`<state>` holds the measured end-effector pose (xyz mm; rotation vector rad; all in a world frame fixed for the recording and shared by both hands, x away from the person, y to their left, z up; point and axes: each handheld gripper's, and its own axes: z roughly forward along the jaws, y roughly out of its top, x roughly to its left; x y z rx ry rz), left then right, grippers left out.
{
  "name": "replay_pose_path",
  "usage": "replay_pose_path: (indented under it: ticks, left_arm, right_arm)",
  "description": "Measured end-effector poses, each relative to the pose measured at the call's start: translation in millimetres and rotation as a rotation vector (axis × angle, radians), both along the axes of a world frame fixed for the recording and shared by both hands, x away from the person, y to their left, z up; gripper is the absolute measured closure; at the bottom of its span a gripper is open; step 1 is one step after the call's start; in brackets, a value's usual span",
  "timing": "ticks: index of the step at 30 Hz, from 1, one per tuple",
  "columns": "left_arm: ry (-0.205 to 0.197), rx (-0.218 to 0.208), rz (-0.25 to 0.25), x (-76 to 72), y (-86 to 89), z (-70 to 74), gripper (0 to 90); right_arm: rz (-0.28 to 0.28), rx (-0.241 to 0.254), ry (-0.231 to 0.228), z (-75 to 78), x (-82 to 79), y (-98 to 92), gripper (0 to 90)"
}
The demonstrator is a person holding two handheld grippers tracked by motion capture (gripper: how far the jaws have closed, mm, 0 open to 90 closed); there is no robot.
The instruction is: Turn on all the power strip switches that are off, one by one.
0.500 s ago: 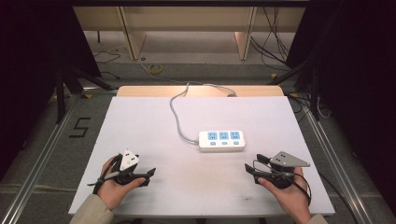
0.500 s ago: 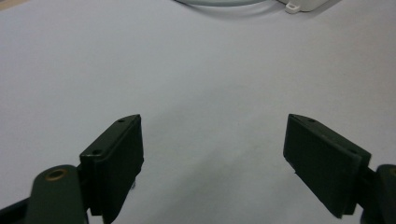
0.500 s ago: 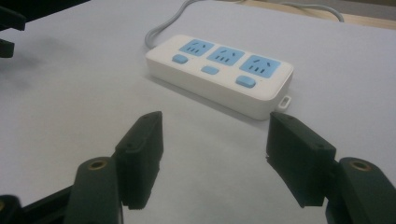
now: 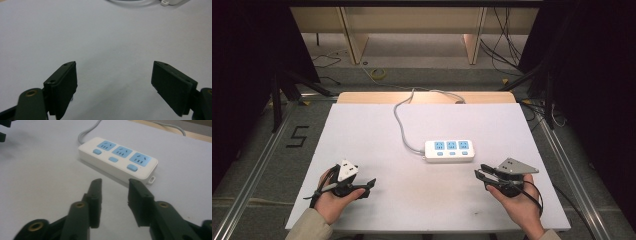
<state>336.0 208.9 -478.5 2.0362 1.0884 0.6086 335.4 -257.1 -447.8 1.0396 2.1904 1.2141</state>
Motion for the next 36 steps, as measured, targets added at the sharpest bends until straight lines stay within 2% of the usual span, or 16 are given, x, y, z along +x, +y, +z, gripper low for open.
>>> replay_pose_path:
  ticks: [8, 21, 36]
  left_arm:
    - [0.003, 0.002, -0.017, 0.8, -2.2, -0.4, 21.1]
    - [-0.007, 0.011, -0.013, 0.5, -1.4, 0.6, 21.0]
    - [-0.007, 0.011, -0.010, 0.8, -0.5, 0.7, 20.8]
  right_arm:
    - [0.007, -0.040, 0.002, 8.3, 13.7, 9.1, 90.0]
    - [-0.014, -0.051, 0.031, 14.8, 32.7, 22.3, 90.0]
    - [0.005, -0.075, 0.070, 18.9, 51.0, 43.3, 90.0]
